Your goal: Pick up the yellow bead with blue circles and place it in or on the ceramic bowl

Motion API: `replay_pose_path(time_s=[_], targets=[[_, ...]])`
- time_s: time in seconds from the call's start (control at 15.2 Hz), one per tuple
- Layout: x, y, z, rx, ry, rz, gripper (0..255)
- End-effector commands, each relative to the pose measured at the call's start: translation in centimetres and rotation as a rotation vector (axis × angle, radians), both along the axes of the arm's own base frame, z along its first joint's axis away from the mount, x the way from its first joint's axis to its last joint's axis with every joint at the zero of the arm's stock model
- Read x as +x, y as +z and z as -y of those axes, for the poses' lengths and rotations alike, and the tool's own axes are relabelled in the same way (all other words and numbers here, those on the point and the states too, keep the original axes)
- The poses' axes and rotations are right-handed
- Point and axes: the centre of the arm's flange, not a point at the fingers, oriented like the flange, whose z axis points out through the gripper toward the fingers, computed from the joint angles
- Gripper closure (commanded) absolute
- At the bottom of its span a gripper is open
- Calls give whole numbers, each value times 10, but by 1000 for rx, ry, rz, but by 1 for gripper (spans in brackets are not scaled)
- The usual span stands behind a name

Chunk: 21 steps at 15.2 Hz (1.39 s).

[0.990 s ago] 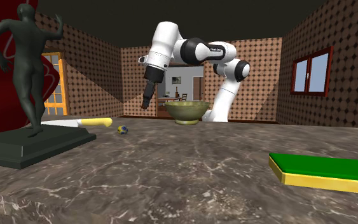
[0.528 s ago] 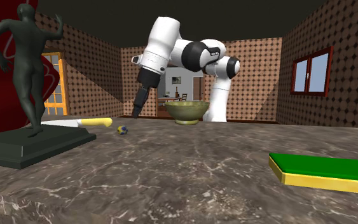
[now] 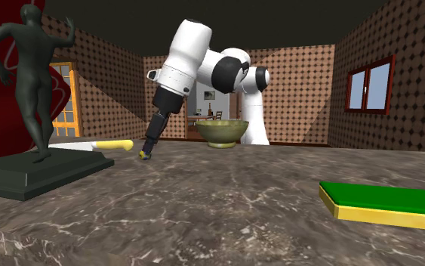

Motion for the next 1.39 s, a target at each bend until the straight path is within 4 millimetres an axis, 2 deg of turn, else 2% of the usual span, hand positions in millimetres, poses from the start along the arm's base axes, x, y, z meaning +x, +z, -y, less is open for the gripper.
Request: replay_pose_path(time_s=[0.0, 0.13, 0.66, 0.73, 1.32], targets=[[5, -10, -1, 0, 0, 1, 0], [10, -23, 0, 0, 0, 1, 0], [10, -23, 0, 0, 0, 1, 0], [10, -23, 0, 0, 0, 1, 255], [10, -23, 0, 0, 0, 1, 255]])
